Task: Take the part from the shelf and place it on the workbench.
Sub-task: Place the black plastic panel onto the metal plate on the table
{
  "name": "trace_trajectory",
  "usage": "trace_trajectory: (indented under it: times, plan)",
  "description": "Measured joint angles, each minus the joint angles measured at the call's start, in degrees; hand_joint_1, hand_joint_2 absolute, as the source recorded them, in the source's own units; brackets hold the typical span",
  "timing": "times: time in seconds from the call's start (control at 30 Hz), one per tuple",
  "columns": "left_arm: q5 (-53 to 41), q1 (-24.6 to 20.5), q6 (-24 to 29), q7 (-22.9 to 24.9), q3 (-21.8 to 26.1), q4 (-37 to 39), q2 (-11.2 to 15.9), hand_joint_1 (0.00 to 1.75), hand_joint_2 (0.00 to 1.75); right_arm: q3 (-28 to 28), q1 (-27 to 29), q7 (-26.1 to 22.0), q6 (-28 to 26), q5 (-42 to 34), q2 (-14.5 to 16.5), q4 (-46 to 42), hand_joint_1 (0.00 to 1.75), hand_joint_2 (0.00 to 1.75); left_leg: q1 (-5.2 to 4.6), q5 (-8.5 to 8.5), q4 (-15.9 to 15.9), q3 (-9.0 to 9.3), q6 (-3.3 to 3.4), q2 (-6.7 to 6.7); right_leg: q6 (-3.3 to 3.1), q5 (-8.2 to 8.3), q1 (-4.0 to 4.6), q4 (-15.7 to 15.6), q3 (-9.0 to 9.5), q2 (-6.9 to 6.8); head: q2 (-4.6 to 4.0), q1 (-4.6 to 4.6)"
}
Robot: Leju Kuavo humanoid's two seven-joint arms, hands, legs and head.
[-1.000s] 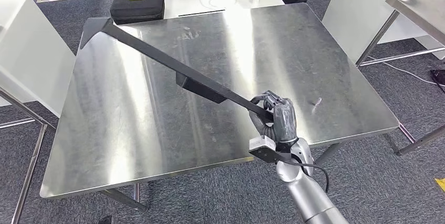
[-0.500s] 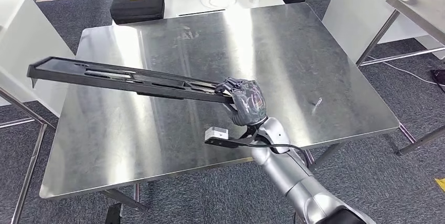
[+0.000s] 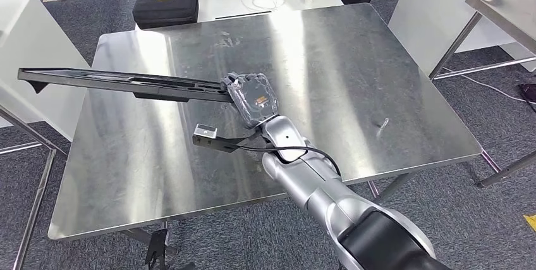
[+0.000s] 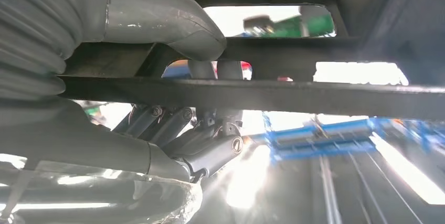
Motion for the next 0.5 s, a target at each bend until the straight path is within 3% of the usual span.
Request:
trace_trajectory:
  times: [0.27,0.5]
  plan:
    - [-2.1,-0.6,1.6,1.2,-1.3,0.0,-2.1,0.0,1.75,-0.1,-4.0,13.3,5.5,6.7,-1.3,6.6,1.75,1.75,-0.08,-0.01,0.1,-0.02,0.02,-0.09,0.0,0.0,-0.03,0.0,0.01,-0.05,0.01,0.01]
    - [-2.9,-0.7,2.1,1.5,-2.2,0.0,-4.0,0.0,1.75,-1.2,-4.4,18.2,8.4,8.3,-4.7,8.8,1.75,1.75,-0.1,-0.03,0.1,-0.02,0.03,0.0,0.04,0.03,-0.06,0.0,0.0,0.01,0.0,0.0]
